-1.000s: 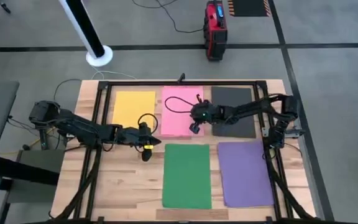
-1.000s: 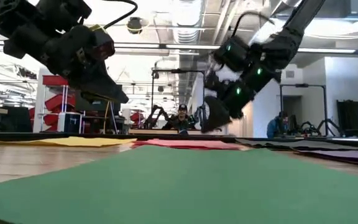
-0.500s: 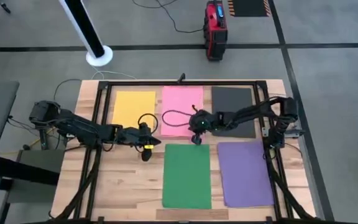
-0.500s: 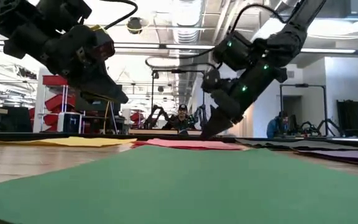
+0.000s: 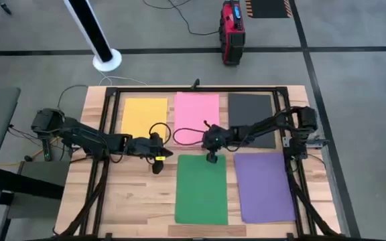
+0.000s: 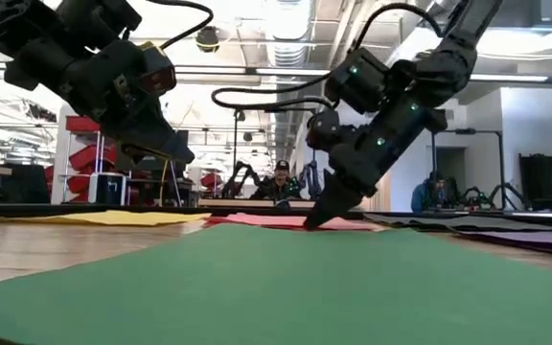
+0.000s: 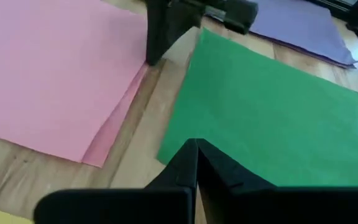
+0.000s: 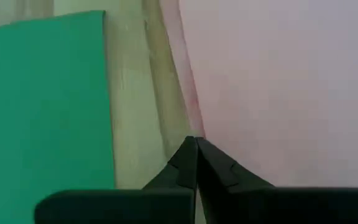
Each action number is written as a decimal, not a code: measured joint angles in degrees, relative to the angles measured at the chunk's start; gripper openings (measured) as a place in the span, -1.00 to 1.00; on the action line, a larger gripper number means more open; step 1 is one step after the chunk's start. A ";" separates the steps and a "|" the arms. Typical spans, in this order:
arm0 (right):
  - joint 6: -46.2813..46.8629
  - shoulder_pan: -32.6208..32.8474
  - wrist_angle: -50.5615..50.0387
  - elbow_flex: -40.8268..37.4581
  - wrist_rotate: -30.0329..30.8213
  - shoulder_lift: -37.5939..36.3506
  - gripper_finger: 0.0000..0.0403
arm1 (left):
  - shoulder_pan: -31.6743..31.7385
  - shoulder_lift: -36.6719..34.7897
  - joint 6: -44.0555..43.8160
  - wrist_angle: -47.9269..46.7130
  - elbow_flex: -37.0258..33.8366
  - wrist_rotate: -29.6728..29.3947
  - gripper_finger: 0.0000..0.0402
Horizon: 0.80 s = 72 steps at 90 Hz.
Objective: Organize paper
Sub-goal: Adjust the stacked pink colored papers
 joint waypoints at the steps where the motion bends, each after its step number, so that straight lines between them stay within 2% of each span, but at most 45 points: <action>1: 0.06 0.00 0.01 0.00 0.00 0.00 -1.00 | 0.00 0.00 0.00 -0.09 0.00 0.00 -1.00; 54: -0.06 0.53 -1.39 -0.26 0.55 -2.49 -1.00 | 0.00 0.00 -0.07 -1.02 0.00 0.00 -1.00; 59: -0.11 0.55 0.49 -0.26 0.27 -2.69 -1.00 | 0.00 0.00 -0.25 -1.02 0.00 0.01 -1.00; 72: -0.22 1.86 9.36 -0.24 -5.71 -2.25 -1.00 | 0.00 0.00 -0.52 -1.00 0.00 0.02 -1.00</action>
